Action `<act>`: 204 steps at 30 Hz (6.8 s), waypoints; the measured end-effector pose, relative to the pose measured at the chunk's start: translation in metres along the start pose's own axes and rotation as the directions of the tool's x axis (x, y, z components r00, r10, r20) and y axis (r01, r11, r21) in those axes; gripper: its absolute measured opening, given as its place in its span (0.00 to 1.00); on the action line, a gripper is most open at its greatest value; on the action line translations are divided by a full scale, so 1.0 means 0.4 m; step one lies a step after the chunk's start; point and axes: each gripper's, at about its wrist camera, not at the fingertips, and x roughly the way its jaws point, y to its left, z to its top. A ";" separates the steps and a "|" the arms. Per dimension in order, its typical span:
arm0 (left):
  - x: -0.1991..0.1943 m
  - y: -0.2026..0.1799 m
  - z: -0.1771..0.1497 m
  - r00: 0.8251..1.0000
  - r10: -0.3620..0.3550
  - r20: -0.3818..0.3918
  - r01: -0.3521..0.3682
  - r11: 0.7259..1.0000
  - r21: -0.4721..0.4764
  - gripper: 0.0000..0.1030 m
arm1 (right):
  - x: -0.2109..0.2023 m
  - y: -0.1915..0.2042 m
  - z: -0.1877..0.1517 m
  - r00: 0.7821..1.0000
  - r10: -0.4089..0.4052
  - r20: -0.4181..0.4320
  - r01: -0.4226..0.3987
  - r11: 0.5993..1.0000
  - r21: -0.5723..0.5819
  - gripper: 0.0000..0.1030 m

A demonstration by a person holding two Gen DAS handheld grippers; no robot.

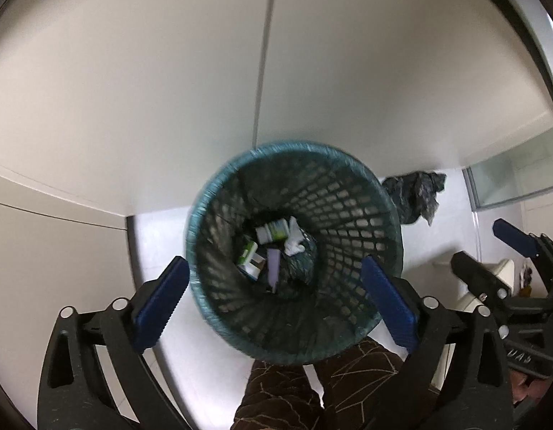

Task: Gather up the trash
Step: 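Raise both tools back up over the counter toward the remaining trash, then grasp the yellow snack bag with the left tool while the right tool grasps the milk carton, then lift the snack bag with the left tool while the right tool lifts the milk carton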

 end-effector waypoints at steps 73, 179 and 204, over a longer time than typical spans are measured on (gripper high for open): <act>-0.525 -0.013 0.773 0.954 0.137 0.266 -0.078 0.972 -0.222 0.94 | -0.438 -0.164 0.945 0.914 0.074 0.399 -0.004 0.985 -0.174 0.83; -0.417 0.020 0.845 0.969 0.211 0.125 -0.166 0.941 -0.296 0.32 | -0.316 -0.138 1.116 0.884 0.287 0.368 -0.038 0.831 -0.555 0.71; -0.338 0.067 0.870 0.971 0.227 0.070 -0.193 0.927 -0.322 0.25 | -0.268 -0.086 1.111 0.896 0.294 0.332 -0.050 0.811 -0.583 0.44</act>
